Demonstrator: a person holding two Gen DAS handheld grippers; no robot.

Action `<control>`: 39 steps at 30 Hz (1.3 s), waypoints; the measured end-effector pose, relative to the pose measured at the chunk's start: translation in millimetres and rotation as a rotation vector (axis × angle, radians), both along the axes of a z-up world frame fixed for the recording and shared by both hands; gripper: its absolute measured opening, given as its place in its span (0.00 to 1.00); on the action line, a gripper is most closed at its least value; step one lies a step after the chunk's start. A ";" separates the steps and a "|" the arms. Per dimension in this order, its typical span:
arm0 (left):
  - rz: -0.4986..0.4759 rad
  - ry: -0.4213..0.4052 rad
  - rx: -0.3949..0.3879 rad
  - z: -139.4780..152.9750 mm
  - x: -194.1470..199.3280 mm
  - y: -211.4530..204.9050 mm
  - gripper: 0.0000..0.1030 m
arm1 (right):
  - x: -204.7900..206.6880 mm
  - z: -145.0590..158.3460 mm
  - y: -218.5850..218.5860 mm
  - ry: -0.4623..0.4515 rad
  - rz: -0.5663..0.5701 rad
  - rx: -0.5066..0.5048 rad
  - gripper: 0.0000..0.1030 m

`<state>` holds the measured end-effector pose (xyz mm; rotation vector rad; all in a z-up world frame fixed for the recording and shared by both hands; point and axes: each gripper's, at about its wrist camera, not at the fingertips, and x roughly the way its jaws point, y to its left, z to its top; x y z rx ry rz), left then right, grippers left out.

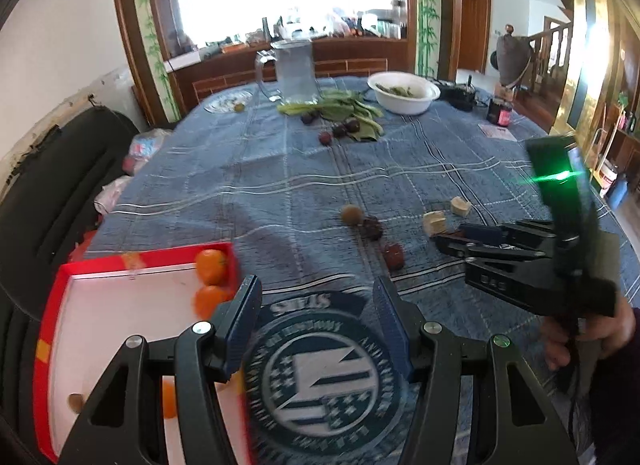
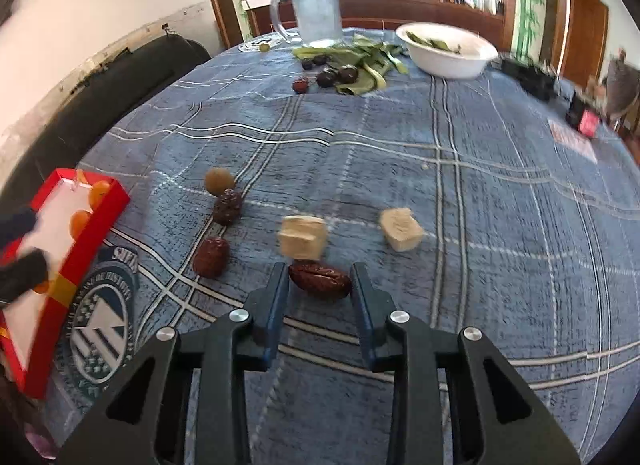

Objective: Organize fruits
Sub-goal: 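Grasp a dark red date with the right gripper while the left grasps another date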

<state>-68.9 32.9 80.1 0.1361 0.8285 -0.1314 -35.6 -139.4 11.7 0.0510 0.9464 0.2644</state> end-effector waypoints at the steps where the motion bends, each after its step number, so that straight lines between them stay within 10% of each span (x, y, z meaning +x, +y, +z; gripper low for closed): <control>1: -0.001 0.011 -0.001 -2.6 3.5 -2.8 0.56 | -0.3 4.9 -8.0 0.007 -0.011 0.034 0.32; 14: -0.060 0.119 0.036 -46.1 48.3 -57.1 0.55 | -6.7 43.5 -73.1 -0.062 -0.199 0.255 0.32; 22: -0.097 0.135 0.035 -58.7 60.6 -66.0 0.16 | -5.1 43.6 -81.3 -0.071 -0.229 0.277 0.32; 25: -0.106 0.128 0.033 -61.0 61.0 -67.1 0.16 | -3.5 42.1 -86.4 -0.067 -0.250 0.291 0.32; 39: -0.102 -0.045 -0.057 1.6 -1.2 -40.5 0.15 | -6.7 47.8 -103.5 -0.133 -0.300 0.356 0.32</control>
